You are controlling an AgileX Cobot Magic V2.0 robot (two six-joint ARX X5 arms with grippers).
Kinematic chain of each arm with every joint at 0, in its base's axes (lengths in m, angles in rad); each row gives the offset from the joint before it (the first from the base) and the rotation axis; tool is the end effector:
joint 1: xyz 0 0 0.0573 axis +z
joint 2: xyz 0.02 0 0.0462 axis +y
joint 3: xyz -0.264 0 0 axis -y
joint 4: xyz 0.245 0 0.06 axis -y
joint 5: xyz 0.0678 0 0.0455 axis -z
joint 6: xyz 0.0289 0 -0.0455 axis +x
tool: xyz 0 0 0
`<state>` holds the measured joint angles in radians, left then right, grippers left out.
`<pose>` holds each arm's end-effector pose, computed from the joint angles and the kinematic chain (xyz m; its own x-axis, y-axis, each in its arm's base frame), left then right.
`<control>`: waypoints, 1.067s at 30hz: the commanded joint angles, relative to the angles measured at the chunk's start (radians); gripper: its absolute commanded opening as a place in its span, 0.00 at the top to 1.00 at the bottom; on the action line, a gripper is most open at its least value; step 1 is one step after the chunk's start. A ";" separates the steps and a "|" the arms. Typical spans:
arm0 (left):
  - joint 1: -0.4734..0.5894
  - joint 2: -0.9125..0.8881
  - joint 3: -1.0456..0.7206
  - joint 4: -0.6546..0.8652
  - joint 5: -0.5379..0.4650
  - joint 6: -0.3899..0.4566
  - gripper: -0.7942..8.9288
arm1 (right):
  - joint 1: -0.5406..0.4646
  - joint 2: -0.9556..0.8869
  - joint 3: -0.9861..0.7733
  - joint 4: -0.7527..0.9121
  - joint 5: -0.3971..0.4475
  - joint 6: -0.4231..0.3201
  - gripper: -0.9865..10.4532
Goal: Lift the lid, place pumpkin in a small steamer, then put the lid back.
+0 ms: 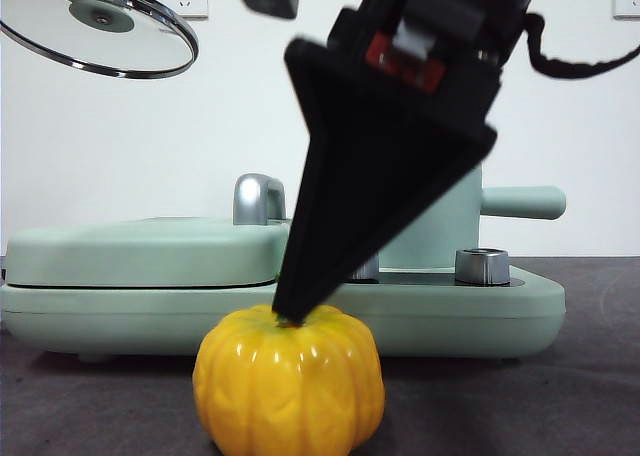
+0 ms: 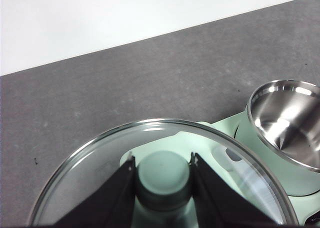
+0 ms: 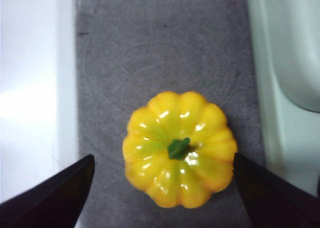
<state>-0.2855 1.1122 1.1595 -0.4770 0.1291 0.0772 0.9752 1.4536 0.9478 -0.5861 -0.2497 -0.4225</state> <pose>0.2222 -0.0691 0.3716 0.8288 -0.3774 -0.4131 0.4213 0.9068 0.0166 0.1493 0.2330 0.2144 0.0459 0.5083 -0.8600 -0.9940 0.1086 0.0111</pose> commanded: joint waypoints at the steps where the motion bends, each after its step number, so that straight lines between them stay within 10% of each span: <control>1: -0.002 -0.003 0.015 0.028 0.002 -0.008 0.90 | 0.013 0.040 0.019 0.010 0.018 -0.013 0.53; 16: -0.002 -0.003 0.015 0.028 0.001 -0.008 0.90 | 0.024 0.114 0.019 0.023 0.042 -0.003 0.59; 32: -0.002 -0.003 0.015 0.029 0.001 -0.008 0.90 | -0.061 -0.059 0.373 -0.639 0.069 0.441 0.60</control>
<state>-0.2855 1.1122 1.1595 -0.4770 0.1291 0.0772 0.9123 1.3785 1.2800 -1.1740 -0.1890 -0.0654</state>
